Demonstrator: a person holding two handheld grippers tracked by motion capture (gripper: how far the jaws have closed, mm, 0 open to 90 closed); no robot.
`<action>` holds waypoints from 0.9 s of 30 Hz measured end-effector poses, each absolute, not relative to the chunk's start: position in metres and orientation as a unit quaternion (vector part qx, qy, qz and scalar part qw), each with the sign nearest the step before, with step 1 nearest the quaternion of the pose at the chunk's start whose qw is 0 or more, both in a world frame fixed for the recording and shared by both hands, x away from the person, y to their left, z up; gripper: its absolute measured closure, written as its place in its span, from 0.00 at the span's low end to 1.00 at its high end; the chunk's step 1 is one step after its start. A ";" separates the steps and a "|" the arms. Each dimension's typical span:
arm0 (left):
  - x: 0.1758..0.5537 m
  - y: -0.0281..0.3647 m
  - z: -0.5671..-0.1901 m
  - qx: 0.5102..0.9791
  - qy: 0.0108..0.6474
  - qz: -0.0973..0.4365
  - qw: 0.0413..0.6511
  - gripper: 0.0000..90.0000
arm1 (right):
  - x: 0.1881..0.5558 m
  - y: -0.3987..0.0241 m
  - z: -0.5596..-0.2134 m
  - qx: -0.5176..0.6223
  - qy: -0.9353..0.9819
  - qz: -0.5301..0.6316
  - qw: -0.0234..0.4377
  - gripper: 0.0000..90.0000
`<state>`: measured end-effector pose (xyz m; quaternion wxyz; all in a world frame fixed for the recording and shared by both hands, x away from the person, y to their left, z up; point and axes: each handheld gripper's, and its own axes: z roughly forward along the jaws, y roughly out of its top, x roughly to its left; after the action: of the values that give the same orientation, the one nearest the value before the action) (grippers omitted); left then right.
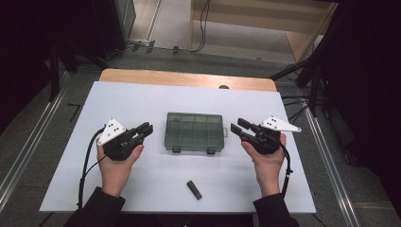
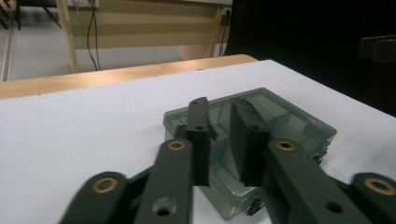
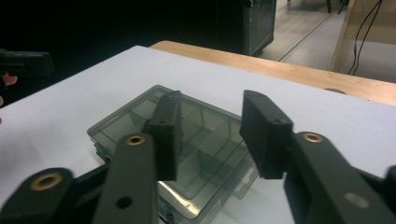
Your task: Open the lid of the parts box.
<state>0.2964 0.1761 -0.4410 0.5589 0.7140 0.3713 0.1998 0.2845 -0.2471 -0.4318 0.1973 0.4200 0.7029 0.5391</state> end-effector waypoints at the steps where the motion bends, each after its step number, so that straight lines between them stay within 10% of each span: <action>1: 0.299 0.176 -0.442 0.714 0.373 0.195 0.559 0.91 | 0.286 -0.246 -0.432 0.419 0.706 0.537 0.194 0.71; 7: 0.306 0.175 -0.446 0.718 0.373 0.171 0.562 0.99 | 0.290 -0.234 -0.437 0.399 0.731 0.525 0.174 0.90; 27: 0.302 0.171 -0.463 0.782 0.323 0.099 0.524 0.99 | 0.287 -0.229 -0.463 0.361 0.787 0.474 0.161 0.98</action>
<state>0.3019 0.1712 -0.4630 0.5244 0.7815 0.3232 0.0985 0.2868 -0.2292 -0.4626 0.1614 0.3606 0.7868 0.4742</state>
